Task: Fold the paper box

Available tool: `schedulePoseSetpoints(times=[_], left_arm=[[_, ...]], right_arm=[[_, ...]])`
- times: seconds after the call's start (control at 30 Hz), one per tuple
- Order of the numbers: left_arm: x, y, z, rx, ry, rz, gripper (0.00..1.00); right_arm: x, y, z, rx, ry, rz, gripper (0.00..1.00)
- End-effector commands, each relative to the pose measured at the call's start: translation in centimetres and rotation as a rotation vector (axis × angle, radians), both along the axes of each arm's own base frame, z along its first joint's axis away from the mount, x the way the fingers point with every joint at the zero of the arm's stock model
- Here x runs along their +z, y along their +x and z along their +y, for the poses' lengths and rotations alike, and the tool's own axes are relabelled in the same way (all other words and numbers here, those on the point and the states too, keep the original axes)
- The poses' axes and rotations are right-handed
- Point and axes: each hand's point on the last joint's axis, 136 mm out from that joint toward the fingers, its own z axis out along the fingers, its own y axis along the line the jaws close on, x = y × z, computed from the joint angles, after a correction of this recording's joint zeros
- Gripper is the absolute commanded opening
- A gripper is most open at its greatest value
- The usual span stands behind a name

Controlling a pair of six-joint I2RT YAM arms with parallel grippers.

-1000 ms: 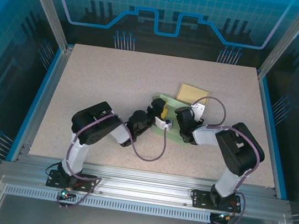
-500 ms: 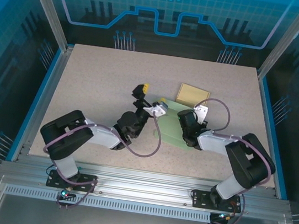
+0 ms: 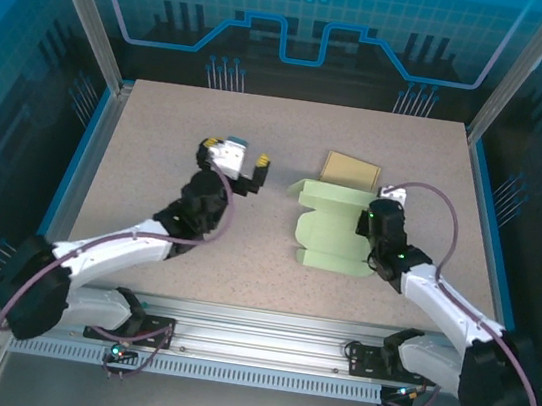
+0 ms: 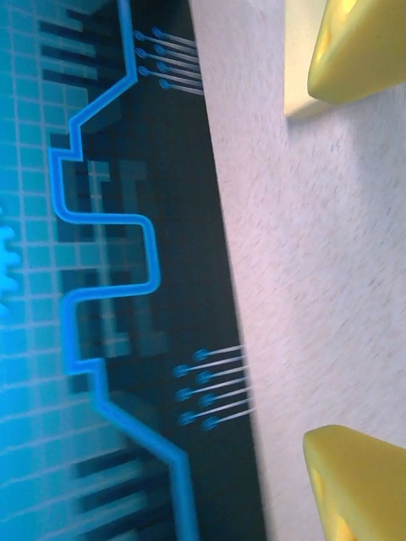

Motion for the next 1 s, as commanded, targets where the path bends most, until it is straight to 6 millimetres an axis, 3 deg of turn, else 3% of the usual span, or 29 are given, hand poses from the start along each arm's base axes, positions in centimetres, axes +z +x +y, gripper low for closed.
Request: schedulePoseSetpoints(times=[0.0,0.2,0.4,0.6,0.8,0.97], left_arm=[[-4.3,-1.7,-0.6,-0.146,-0.307,0.277,0.99],[-3.8,-2.6,-2.2,-0.232,-0.417,0.355,0.99],[-3.1,-2.7,-6.4,-0.404,-0.515,0.408,0.99],[-2.7,-3.3,-12.2,-0.501,-0.339,0.382,0.99],[-2.6,-3.2,-14.2,-0.506,-0.321,0.366,0.99],[-4.0,-3.8,-14.9,-0.482,-0.223,0.398,0.99]], right_arm=[[-0.8,-1.5,0.5,0.106,0.069,0.062,0.0],[-0.9,-1.3,0.5,0.138,0.086,0.054,0.0],[-0.8,-1.4,1.4,0.192,0.1,0.048,0.0],[-0.2,-1.8,1.3,0.205,0.094,-0.006,0.0],[-0.1,-1.8,1.3,0.207,0.094,-0.011,0.0],[-0.1,-1.9,1.0,0.196,0.094,-0.014,0.0]])
